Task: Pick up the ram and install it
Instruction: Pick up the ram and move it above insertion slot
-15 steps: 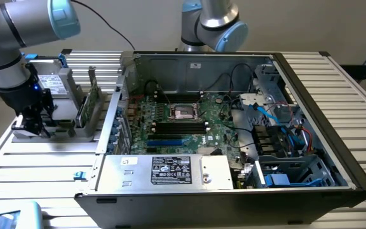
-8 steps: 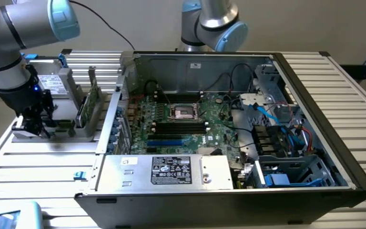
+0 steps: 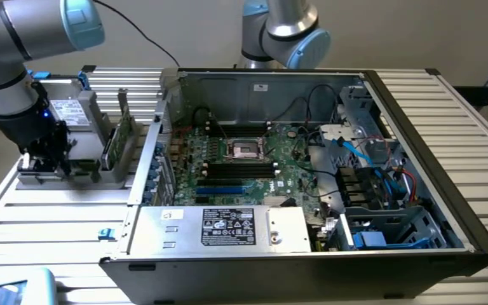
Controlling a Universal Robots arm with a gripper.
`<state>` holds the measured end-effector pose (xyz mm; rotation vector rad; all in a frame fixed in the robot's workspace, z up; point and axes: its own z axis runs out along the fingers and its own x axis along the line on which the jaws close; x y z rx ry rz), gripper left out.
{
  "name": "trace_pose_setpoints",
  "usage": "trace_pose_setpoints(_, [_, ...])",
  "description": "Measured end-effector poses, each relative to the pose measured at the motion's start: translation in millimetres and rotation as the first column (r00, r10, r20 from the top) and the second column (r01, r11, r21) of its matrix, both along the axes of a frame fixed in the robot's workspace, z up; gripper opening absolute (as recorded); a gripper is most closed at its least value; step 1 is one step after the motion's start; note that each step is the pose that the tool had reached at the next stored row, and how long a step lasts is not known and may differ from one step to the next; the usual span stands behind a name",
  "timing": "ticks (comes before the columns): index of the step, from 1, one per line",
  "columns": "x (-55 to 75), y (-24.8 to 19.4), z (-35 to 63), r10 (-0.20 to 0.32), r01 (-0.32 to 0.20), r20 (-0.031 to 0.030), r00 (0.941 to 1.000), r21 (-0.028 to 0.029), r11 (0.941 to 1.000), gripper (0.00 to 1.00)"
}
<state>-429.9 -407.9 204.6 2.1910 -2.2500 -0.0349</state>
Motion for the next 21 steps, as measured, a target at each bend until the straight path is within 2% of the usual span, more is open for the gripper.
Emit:
trace_pose_setpoints(4, [-0.1, 0.0, 11.3, 0.0, 0.0, 0.0099, 1.0, 0.0, 1.0, 0.13])
trace_pose_setpoints(8, [-0.1, 0.0, 25.3, 0.0, 0.0, 0.0159, 0.9999, 0.0, 1.0, 0.13])
trace_pose_setpoints(15, [-0.2, 0.0, 53.6, 0.0, 0.0, 0.0216, 0.9998, 0.0, 1.0, 0.13])
trace_pose_setpoints(21, [-0.3, 0.0, 80.9, 0.0, 0.0, 0.0223, 0.9998, 0.0, 1.0, 0.13])
